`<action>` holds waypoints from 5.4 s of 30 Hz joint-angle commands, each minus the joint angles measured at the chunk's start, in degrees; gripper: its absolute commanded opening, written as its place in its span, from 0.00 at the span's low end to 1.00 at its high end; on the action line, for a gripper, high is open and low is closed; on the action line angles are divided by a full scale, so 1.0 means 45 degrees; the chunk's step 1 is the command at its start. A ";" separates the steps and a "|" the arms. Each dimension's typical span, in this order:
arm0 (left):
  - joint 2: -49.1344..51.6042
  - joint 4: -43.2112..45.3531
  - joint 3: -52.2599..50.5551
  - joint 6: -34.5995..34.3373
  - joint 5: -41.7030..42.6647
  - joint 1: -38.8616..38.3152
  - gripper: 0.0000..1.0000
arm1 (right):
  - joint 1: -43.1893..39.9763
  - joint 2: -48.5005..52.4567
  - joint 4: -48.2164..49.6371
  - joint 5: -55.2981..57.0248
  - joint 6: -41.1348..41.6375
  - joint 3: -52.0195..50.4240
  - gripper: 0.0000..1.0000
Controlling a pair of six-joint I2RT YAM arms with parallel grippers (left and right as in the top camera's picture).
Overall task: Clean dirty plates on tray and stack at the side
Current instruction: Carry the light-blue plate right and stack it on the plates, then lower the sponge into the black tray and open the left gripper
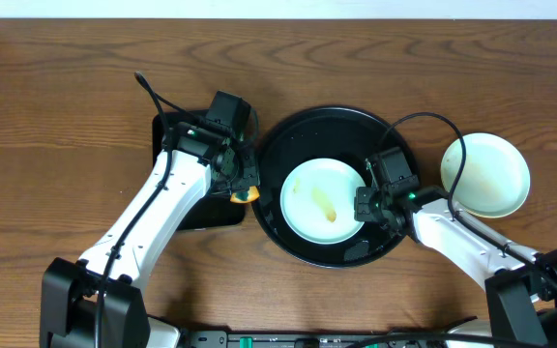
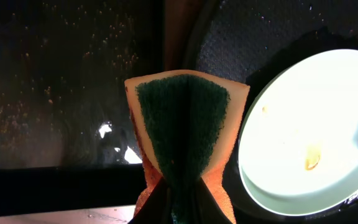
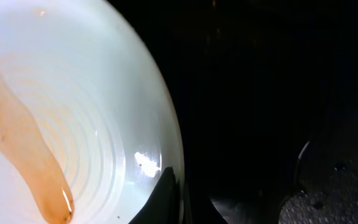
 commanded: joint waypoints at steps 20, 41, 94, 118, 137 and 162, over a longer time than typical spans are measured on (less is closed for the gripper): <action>-0.0189 -0.0180 -0.0015 0.0457 -0.0194 0.0039 0.08 | 0.1248 -0.1880 -0.1855 0.8349 -0.8043 0.3764 0.01; -0.0189 -0.0185 -0.0015 0.0452 -0.0515 0.0039 0.08 | 0.3429 -0.1889 -0.0214 1.3056 -0.8913 0.3774 0.01; -0.0189 -0.0471 -0.0015 0.0461 -0.0515 0.0044 0.08 | -0.8616 -0.2501 -0.2710 -0.0291 -0.2997 0.3774 0.33; 0.0631 0.1365 -0.0024 0.3424 0.2463 0.4668 0.08 | -0.2550 -0.0554 -0.2841 -0.3186 -0.4187 0.1889 0.01; 0.5003 0.1549 -0.0034 0.5450 0.4624 0.6703 0.08 | -0.1948 -0.0325 -0.2351 -0.3002 -0.4182 0.1889 0.01; 0.4920 0.0962 -0.0034 0.6776 0.3279 0.4546 0.11 | -0.1948 -0.0325 -0.2327 -0.2997 -0.4090 0.1889 0.01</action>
